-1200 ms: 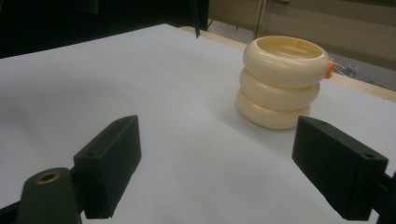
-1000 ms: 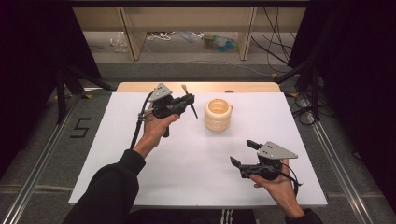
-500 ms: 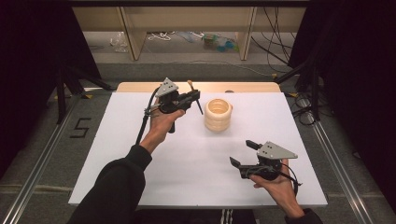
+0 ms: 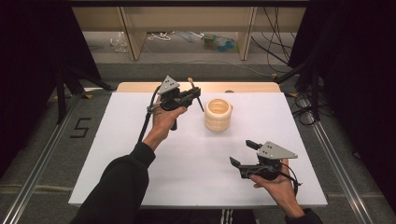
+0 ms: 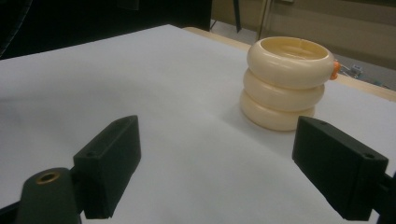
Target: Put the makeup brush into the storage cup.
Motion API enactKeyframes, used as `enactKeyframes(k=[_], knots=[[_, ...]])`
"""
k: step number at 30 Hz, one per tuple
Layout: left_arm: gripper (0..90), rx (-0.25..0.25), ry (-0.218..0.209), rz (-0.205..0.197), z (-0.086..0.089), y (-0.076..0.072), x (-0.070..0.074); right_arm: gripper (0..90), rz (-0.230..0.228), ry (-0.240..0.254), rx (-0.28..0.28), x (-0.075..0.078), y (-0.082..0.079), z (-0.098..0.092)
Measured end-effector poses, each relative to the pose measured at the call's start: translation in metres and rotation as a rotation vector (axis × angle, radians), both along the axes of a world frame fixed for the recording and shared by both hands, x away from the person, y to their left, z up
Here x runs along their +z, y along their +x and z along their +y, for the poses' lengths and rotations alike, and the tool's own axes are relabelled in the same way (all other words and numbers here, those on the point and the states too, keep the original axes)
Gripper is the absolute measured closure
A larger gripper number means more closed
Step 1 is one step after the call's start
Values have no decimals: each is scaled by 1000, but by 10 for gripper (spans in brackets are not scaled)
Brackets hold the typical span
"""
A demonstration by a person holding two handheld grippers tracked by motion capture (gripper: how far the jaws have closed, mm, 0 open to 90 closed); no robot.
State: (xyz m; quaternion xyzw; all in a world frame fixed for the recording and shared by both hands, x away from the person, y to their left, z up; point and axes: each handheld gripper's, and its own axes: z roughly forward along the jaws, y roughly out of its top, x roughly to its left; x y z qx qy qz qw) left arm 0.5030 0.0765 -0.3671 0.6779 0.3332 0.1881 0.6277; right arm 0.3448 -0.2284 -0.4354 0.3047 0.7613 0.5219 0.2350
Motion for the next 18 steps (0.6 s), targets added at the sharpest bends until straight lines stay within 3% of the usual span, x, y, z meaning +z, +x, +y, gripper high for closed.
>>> enactKeyframes(k=[18], knots=[[832,-13,6,-13,-26,9,5,163,0,2,6,0,0,0]])
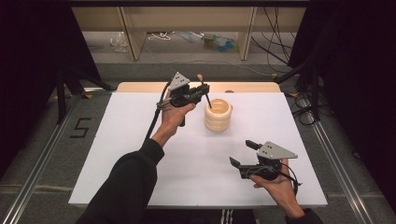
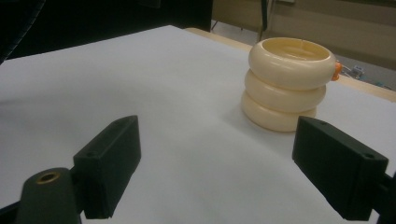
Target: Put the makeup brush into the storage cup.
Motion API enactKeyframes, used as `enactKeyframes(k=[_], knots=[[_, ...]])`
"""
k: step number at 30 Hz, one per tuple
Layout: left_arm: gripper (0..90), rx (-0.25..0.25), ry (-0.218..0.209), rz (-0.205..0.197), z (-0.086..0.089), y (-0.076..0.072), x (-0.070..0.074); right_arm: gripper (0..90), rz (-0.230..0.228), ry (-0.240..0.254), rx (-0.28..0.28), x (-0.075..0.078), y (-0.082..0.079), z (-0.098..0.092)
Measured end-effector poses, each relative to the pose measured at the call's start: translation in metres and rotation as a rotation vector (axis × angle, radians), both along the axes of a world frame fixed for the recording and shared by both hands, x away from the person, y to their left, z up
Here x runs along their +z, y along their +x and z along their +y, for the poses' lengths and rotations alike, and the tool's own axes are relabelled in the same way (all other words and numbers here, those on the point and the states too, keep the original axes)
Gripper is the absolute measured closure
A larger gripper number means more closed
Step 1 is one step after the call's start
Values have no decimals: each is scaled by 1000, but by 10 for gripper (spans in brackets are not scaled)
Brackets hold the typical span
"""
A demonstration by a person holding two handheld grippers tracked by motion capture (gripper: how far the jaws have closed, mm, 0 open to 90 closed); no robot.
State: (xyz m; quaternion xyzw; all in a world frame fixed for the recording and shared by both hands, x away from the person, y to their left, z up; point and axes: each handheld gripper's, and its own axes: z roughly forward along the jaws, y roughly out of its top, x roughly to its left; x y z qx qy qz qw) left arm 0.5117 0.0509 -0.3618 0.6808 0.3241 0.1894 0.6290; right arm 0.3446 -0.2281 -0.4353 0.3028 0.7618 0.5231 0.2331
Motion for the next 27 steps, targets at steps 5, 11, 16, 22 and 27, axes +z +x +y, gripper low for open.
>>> enactKeyframes(k=[5,11,16,22,27], knots=[[832,9,0,3,-2,3,-2,163,0,0,0,0,0,0],[832,23,2,7,-1,7,-4,163,0,1,0,0,0,0],[833,30,-10,9,-1,9,-5,163,0,0,1,0,0,0],[832,36,-19,14,-1,13,-8,163,0,0,2,0,0,0],[832,46,-26,24,-3,17,-13,163,7,-4,7,0,0,0]])
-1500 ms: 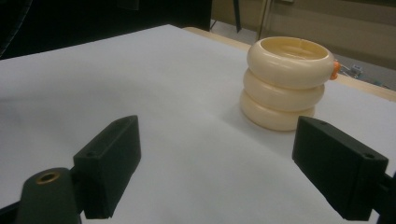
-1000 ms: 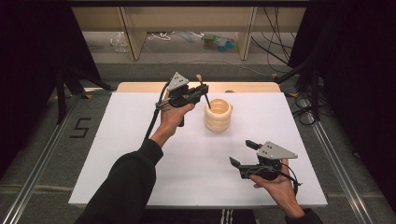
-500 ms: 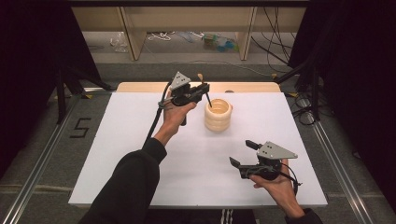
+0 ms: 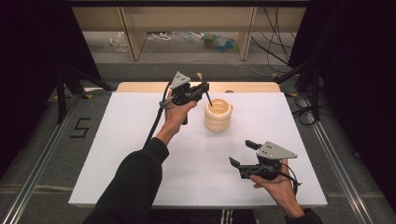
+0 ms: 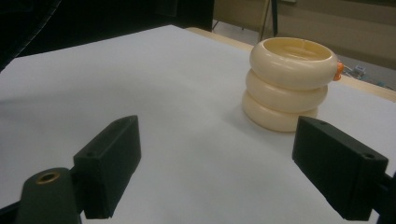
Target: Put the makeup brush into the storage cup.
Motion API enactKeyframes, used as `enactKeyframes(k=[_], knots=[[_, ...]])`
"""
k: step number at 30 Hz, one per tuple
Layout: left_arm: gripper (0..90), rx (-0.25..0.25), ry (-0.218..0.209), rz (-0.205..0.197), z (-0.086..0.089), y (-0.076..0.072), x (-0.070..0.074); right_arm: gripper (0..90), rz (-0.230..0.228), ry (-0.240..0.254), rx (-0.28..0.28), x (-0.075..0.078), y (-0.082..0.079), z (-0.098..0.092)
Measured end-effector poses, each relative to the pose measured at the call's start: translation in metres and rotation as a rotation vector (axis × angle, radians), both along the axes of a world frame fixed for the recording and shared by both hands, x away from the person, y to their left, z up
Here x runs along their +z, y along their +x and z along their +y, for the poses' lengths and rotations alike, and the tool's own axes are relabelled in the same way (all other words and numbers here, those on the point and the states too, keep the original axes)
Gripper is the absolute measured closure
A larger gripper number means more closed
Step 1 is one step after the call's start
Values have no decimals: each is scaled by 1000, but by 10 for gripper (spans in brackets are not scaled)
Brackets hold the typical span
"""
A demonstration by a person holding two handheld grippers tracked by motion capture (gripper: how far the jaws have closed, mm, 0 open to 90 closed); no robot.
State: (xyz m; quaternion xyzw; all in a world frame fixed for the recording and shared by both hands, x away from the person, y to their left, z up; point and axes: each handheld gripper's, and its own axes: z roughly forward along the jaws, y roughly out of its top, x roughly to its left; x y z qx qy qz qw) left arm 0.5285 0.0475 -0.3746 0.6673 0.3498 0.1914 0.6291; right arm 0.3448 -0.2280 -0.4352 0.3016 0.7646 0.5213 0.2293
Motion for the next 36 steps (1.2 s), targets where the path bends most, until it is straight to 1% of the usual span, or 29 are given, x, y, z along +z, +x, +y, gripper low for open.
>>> enactKeyframes(k=[3,5,7,13,14,16,18,19,21,24,25,26,27,28,29,33,36], knots=[[832,4,3,6,-2,2,-3,163,-9,4,-3,0,0,0],[832,1,5,5,-2,2,-4,163,-4,1,0,0,0,0],[832,3,-2,10,-3,4,-5,163,7,5,0,0,-1,0],[832,-1,-1,15,-5,4,-8,163,-1,0,1,0,0,0],[832,-4,3,10,-5,5,-8,163,-4,2,-1,0,0,0],[832,-3,-1,19,-6,5,-10,163,-7,3,-1,0,0,1],[832,-8,13,19,-7,5,-11,163,-6,2,1,0,0,1],[832,-5,6,25,-7,5,-12,163,-3,0,3,0,0,0],[832,-7,8,22,-8,6,-12,163,-2,-3,5,0,0,0],[832,-8,8,31,-10,6,-14,163,-2,1,4,0,0,0],[832,-11,9,29,-10,6,-14,164,-9,0,5,0,0,0],[832,-15,10,30,-10,6,-15,163,-8,-1,6,0,0,0],[832,-16,9,34,-11,6,-15,163,4,1,3,0,0,1],[832,-19,17,36,-11,6,-16,163,8,0,5,0,-1,1],[832,-15,15,47,-12,6,-17,163,3,-1,7,0,0,1],[832,-22,14,51,-15,6,-20,163,1,-5,8,0,0,1],[832,-26,22,54,-16,7,-22,163,3,-5,8,0,0,0]])
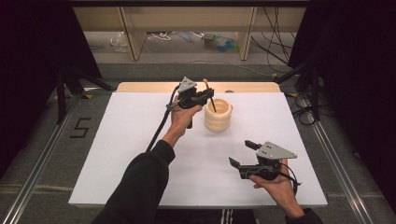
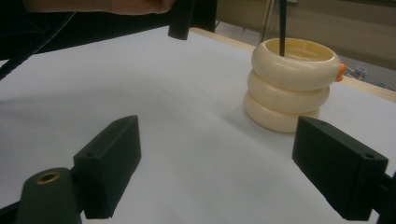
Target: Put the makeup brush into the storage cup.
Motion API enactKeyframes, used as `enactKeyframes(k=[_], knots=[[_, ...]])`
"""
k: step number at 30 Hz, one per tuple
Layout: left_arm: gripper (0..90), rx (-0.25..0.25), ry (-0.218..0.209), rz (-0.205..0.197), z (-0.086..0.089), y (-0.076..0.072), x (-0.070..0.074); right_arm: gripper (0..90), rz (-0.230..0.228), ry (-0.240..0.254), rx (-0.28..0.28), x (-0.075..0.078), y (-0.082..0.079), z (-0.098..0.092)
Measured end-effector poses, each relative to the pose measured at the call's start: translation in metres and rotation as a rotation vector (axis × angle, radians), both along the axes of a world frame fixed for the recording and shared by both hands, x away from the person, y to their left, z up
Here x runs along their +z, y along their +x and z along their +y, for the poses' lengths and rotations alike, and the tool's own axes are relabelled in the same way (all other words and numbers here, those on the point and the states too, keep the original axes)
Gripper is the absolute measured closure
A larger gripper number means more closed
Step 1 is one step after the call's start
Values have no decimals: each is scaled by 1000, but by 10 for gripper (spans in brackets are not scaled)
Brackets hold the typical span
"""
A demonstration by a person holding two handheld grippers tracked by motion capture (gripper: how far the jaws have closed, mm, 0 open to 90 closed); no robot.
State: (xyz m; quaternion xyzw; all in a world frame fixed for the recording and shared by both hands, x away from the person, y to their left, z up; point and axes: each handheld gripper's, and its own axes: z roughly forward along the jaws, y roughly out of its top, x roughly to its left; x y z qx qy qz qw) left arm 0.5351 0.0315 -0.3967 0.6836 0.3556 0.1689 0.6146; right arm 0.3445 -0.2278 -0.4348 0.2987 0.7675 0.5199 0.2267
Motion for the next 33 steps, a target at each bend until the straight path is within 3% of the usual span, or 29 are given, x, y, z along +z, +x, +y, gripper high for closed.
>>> enactKeyframes(k=[21,28,31,33], knots=[[830,0,10,58,-3,1,-18,164,0,0,3,0,0,0],[824,-17,33,84,-5,2,-26,164,-1,3,3,0,0,0],[776,-9,50,83,-4,2,-26,164,3,0,6,0,0,0],[681,-6,44,102,-2,2,-26,164,3,0,6,0,0,0]])
